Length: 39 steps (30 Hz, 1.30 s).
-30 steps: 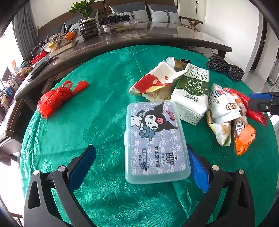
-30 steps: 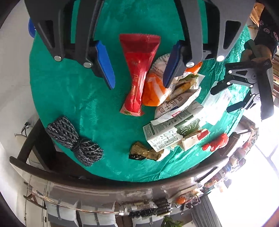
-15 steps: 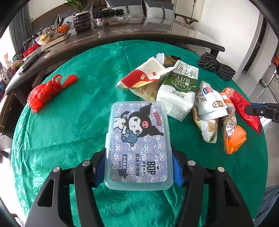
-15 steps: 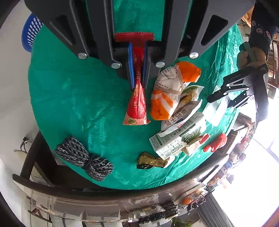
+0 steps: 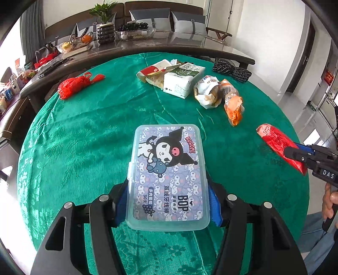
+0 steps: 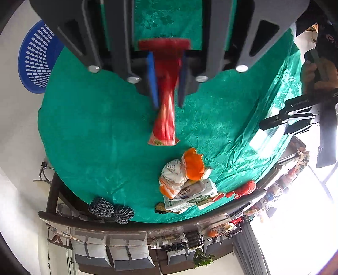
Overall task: Collect trash
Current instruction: 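Grasp the clear Kuromi box with the left tool while the right tool grasps the red wrapper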
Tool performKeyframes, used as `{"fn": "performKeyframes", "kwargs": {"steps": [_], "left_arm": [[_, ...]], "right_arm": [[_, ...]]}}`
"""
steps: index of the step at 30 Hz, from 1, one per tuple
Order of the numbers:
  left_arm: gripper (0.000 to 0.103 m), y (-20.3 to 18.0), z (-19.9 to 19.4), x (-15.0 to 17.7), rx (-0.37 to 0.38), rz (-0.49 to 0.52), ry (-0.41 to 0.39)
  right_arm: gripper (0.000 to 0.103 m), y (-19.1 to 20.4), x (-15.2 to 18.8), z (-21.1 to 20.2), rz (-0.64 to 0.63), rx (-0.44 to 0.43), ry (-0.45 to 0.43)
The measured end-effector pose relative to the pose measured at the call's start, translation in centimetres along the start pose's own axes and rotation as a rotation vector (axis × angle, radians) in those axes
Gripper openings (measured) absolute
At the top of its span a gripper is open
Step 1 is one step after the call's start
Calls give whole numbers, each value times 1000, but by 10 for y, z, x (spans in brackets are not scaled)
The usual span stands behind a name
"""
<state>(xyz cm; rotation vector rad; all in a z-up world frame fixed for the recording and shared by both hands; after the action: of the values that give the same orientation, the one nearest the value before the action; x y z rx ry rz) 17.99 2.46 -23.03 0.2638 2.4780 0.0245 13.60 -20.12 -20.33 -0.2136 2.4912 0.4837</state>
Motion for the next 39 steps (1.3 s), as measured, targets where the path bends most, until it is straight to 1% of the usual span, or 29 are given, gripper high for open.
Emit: {"fn": "performKeyframes", "kwargs": {"steps": [1, 2, 3, 4, 5, 6, 7, 9, 11, 14, 18, 23, 26, 28, 31, 34, 36, 38, 39], "left_arm": [[64, 0, 2, 3, -3, -1, 4], [73, 0, 3, 5, -5, 0, 9], [78, 0, 5, 6, -12, 1, 8], [85, 1, 7, 7, -29, 6, 0], [90, 2, 9, 8, -51, 11, -4], [90, 3, 13, 9, -66, 16, 3], [91, 4, 15, 9, -57, 8, 14], [93, 6, 16, 8, -57, -3, 19], [94, 5, 17, 7, -70, 13, 22], [96, 5, 19, 6, -82, 6, 26], [97, 5, 18, 6, -78, 10, 27], [97, 4, 18, 3, -77, 12, 29], [97, 3, 18, 2, -73, 17, 33], [97, 2, 17, 1, -55, 35, 44], [97, 3, 13, -4, -2, 46, 61], [92, 3, 8, -10, 34, 59, 74], [85, 0, 9, -13, 45, 74, 92], [72, -2, 12, -15, 39, 95, 118], [70, -3, 13, -16, 33, 106, 128]], "right_arm": [[53, 0, 2, 2, -8, 8, -3], [53, 1, 4, 7, -18, 6, 7], [53, 1, 5, 11, -24, 6, 20], [53, 2, 6, 15, -36, 17, 28], [53, 4, 5, 17, -64, 36, 25], [53, 5, 7, 17, -81, 50, 27], [53, 6, 7, 18, -94, 63, 27], [53, 6, 9, 17, -97, 66, 12], [54, 5, 11, 16, -92, 63, -8], [54, 6, 12, 16, -89, 69, -2], [54, 6, 10, 17, -91, 66, 34], [54, 6, 10, 18, -90, 64, 42], [53, 6, 8, 17, -77, 52, 78], [53, 5, 6, 13, -44, 13, 112], [53, 6, -8, -4, -40, -22, 115], [54, 4, -24, -8, -29, -47, 143], [54, 1, -34, -2, -12, -65, 194], [54, -1, -38, 8, -12, -59, 261], [54, -1, -40, 14, -13, -54, 290]]}}
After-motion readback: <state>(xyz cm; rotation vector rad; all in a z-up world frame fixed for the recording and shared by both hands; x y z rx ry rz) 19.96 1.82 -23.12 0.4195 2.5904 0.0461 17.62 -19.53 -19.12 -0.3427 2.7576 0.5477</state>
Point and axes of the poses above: each gripper's, at about its wrist camera, not at the fingertips, and z roughly the way its jaws point, y to its left, x to its underside, the point moved 8 cm from there along z, roughly the way its jaws point, and after that the axes turned 10 degrees about -x, right-handed, at the moved point
